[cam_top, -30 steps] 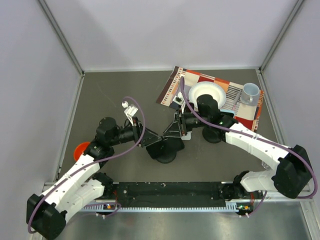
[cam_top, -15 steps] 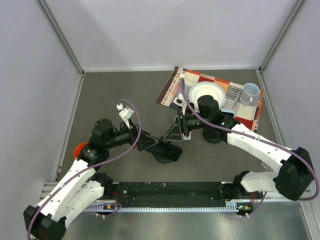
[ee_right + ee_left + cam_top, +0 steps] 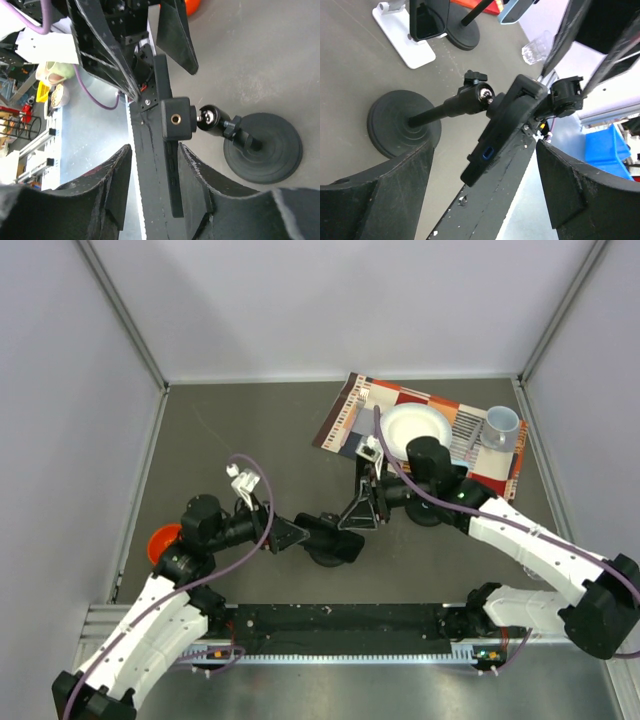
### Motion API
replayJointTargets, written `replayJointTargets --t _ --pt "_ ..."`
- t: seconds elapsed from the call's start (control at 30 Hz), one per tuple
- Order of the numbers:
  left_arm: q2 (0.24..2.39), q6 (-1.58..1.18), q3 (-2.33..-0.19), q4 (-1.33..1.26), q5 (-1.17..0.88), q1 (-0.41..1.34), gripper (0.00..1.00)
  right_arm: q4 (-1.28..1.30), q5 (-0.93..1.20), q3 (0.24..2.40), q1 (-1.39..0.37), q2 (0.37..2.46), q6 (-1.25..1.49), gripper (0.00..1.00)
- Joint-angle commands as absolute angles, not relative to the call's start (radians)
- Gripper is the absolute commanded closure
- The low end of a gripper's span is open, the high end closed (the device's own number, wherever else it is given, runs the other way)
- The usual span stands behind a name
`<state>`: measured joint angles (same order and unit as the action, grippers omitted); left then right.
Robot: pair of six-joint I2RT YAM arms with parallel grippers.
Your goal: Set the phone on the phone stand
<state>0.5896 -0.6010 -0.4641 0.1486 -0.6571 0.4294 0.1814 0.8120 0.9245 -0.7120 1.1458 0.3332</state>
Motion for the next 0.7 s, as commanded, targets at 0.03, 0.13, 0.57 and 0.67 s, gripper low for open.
replayJointTargets --t 0.03,0.13,0.57,0.67 --pt "0.456 -0.718 -0.378 0.057 -0.650 0.422 0.16 0.201 0.854 0.878 -0.721 1.141 0.287 0.61" --pt "0.472 -0.779 -0.336 -0.050 -0.673 0.422 0.32 0.195 0.818 0.851 -0.752 1.138 0.285 0.76" --pt "0.649 -0.681 -0.546 -0.018 -0.712 0.420 0.31 -0.029 0.589 0.649 -0.847 1.042 0.425 0.86" --pt "0.591 -0.663 -0.525 0.026 -0.681 0.420 0.20 0.015 0.598 0.684 -0.845 1.042 0.405 0.83"
